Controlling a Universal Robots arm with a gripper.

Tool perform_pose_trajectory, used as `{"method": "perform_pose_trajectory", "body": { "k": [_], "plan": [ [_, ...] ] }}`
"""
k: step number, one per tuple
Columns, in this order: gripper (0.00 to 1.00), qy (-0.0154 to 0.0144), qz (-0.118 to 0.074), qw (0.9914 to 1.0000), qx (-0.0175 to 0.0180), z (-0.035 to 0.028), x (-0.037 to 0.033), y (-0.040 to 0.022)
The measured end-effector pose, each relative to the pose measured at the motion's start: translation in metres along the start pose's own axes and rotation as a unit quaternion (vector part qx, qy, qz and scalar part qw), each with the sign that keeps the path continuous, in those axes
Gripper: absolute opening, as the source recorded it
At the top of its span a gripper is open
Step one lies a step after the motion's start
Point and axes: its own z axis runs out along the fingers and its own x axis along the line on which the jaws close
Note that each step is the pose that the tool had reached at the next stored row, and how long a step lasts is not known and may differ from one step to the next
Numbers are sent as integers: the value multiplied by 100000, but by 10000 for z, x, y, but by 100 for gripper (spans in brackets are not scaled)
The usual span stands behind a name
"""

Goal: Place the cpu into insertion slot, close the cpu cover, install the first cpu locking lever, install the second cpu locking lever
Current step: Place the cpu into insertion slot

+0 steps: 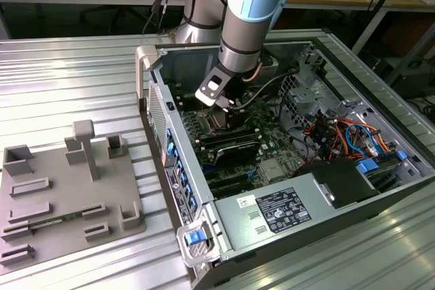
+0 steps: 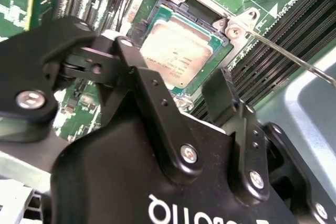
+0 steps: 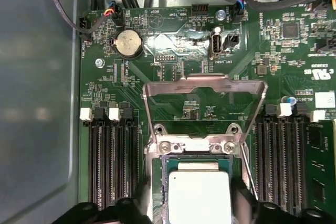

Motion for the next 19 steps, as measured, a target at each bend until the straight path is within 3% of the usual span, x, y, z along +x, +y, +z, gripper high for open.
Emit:
{"method": "perform_pose_trajectory", "body": {
  "k": [2, 5, 8, 19],
  "plan": [
    [76, -39, -6, 100000, 27, -2, -1, -1],
    [76, -49, 31, 100000, 31, -8, -2, -1],
    [76, -74, 38, 100000, 51, -59, -1, 2],
    [76, -55, 34, 100000, 35, -74, 0, 3]
  ]
}}
